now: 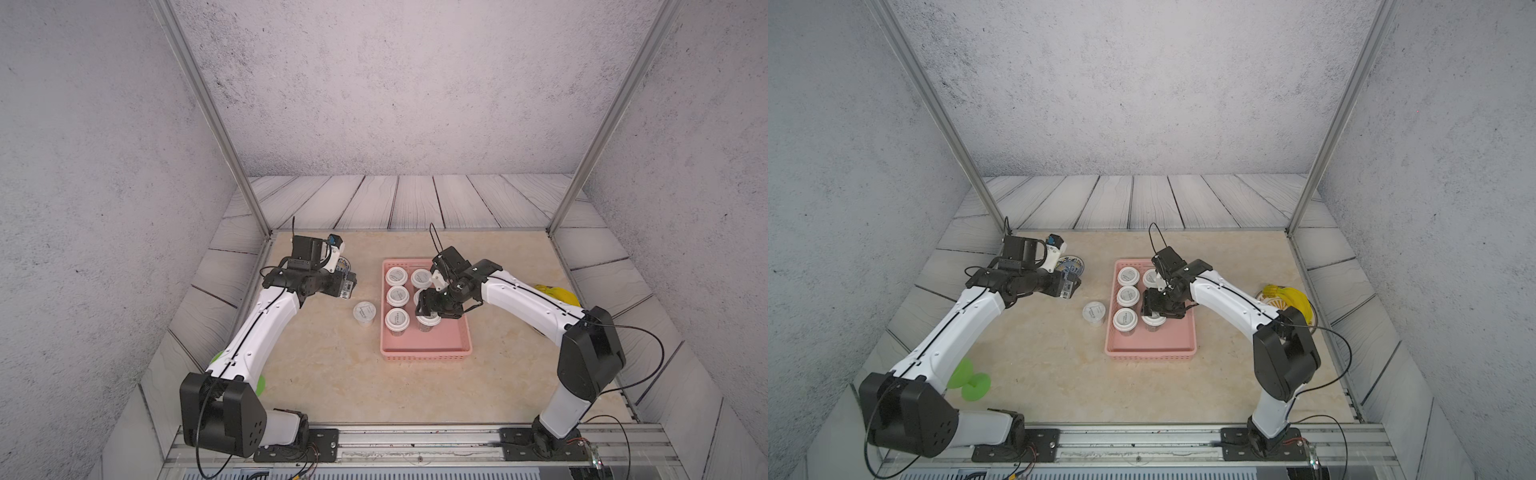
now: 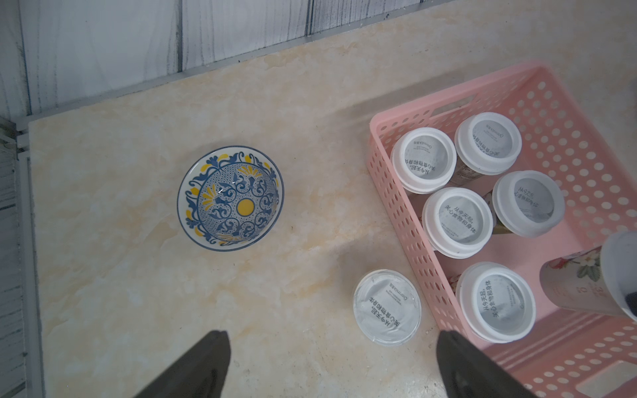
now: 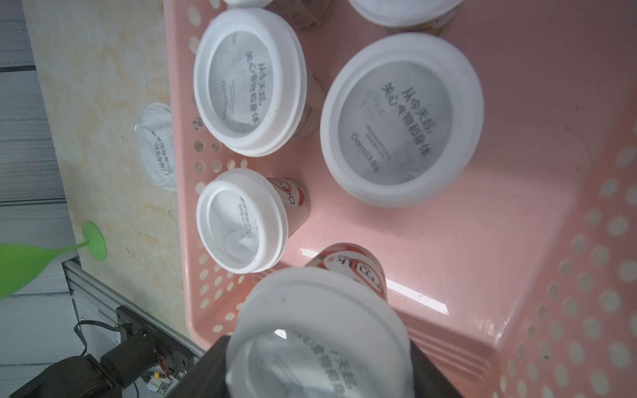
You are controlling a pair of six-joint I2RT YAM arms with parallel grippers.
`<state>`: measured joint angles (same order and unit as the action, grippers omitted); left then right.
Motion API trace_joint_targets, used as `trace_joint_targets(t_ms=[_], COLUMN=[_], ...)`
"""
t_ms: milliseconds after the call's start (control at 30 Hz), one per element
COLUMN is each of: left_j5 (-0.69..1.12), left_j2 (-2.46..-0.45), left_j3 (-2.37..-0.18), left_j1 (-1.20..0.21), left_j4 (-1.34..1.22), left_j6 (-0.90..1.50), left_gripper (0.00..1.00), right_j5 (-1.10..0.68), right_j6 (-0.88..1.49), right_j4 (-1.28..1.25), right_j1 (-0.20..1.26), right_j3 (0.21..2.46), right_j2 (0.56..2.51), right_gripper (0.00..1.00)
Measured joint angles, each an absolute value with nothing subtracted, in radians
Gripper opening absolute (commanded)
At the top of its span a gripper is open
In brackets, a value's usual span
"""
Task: Put the yogurt in the basket
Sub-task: Place the yogurt in the basket.
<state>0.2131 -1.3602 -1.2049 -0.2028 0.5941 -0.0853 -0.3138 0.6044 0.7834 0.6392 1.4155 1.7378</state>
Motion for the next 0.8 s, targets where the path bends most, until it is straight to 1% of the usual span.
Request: trace_joint_targets(t_ms=[433,800], left_j5=[0.213,0.214], left_j2=[-1.360,-1.360], left_j3=[-1.196,-1.195], left_j1=[-0.196,-0.194], left_j4=[0.593,0.593], left_j6=[-0.085,-0.085], left_gripper=[1.00,1.00], right_j5=[-0.300,-0.249], right_j6=[0.595,0.572], right_j4=[0.728,0.696], right_j1=[0.660,0.669], right_j3=[1.414,1.397], right_j2=[1.810,1.837], right_gripper=[0.71,0.71])
